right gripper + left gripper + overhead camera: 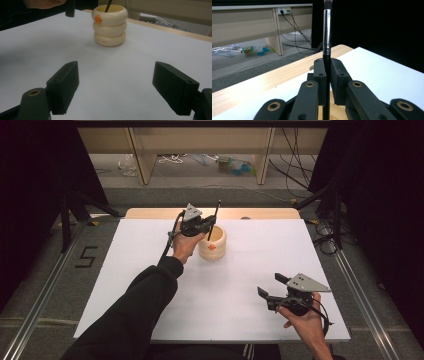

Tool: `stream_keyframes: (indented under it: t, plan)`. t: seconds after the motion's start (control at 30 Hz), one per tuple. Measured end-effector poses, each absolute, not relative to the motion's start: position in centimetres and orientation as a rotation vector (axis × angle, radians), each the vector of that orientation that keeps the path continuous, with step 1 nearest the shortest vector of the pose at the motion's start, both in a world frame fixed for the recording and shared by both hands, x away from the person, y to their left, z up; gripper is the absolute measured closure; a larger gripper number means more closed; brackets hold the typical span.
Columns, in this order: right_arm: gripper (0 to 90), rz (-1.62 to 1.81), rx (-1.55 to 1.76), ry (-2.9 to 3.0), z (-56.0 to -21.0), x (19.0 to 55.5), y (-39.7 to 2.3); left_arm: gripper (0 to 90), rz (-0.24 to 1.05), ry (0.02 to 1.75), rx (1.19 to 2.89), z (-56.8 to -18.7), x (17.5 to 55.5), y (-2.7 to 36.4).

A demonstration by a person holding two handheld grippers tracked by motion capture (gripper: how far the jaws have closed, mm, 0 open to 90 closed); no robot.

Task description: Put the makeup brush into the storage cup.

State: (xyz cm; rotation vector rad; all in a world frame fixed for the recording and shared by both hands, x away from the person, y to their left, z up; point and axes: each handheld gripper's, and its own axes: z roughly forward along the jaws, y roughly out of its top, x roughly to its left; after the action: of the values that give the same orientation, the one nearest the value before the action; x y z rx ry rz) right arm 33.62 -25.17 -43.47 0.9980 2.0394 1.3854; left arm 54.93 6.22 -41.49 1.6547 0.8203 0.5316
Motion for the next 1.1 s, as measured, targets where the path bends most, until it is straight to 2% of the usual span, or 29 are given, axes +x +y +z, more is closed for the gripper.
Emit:
stream_keyframes:
  t: [0.67, 0.7, 0.73, 0.8, 0.9, 0.93, 1.07, 1.1]
  plan:
    - [22.1, 1.394, 1.021, 2.050, -43.5, 33.5, -25.1, 82.4, 0.509, 0.853, 1.747, -42.4, 54.9, 6.1]
    - [22.1, 1.393, 1.019, 2.049, -43.5, 33.5, -25.1, 77.8, 0.508, 0.858, 1.747, -42.3, 54.8, 6.1]
    - [22.1, 1.393, 1.019, 2.049, -43.5, 33.5, -25.1, 77.8, 0.516, 0.869, 1.746, -42.2, 54.8, 6.2]
    - [22.1, 1.393, 1.019, 2.049, -43.5, 33.5, -25.1, 71.0, 0.504, 0.882, 1.732, -42.0, 54.6, 6.2]
    - [22.1, 1.373, 1.031, 2.056, -43.4, 33.5, -25.2, 56.6, 0.513, 0.890, 1.717, -41.4, 54.3, 6.3]
    - [22.1, 1.373, 1.031, 2.056, -43.4, 33.5, -25.2, 56.6, 0.506, 0.890, 1.708, -41.3, 54.2, 6.3]
    - [22.1, 1.383, 1.010, 2.047, -43.4, 33.6, -25.2, 41.9, 0.458, 0.932, 1.689, -40.6, 53.8, 6.7]
    - [22.1, 1.383, 1.010, 2.047, -43.4, 33.6, -25.2, 41.9, 0.454, 0.935, 1.686, -40.5, 53.8, 6.8]
